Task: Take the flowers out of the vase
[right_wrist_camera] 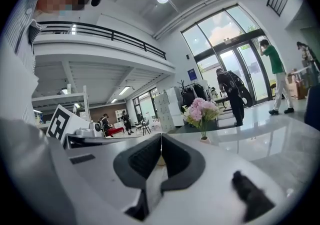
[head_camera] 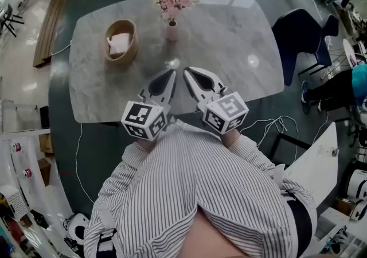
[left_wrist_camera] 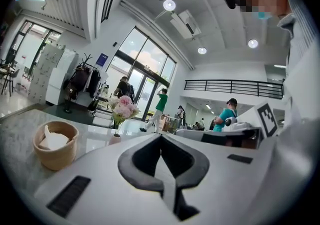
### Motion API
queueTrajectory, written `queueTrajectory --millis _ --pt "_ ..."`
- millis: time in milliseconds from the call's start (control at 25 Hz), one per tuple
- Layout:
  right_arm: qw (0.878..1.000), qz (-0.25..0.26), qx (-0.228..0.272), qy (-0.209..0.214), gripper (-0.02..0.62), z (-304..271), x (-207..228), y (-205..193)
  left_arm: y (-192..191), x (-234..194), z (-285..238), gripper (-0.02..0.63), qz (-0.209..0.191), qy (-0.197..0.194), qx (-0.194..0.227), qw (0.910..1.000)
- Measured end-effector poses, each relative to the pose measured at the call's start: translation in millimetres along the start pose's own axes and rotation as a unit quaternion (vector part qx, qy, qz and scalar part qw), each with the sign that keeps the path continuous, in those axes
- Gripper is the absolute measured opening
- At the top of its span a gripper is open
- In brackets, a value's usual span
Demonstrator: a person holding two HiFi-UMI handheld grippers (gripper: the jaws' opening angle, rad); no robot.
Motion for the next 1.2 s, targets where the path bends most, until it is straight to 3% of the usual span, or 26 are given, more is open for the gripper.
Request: queueTrajectory --millis 160,360,640,1200 --pt "1.0 -0.002 0.001 -0.014 0.015 -24.0 9.7 4.3 6.8 -17.0 -13.4 0.012 0.0 -0.033 0.002 0.9994" --pt "1.0 -0.005 0.002 -0.025 0.015 -44.3 17.3 4.4 6.1 -39.0 -25.8 0.012 -0.001 -0.043 -0.005 0.9991" --pt "0.999 -0.012 -0.007 -0.04 0.015 -49.3 30.2 5.6 1.2 -37.8 -38.2 0.012 0.016 -0.07 -0.014 0.9973" --pt "1.0 -0.008 -0.028 -0.011 0.015 -58.5 53.3 25.0 8.0 -45.2 -62.8 0.012 0.015 -0.02 -0.025 0.9994"
Point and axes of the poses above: the fingertips, and each gripper's own axes: z backward along the fingers, x to its right, y out of its top, the point moved 1 cm from there along z, backward along the fingers, and after that the axes turned 8 degrees about -z, right-handed, at the moved point
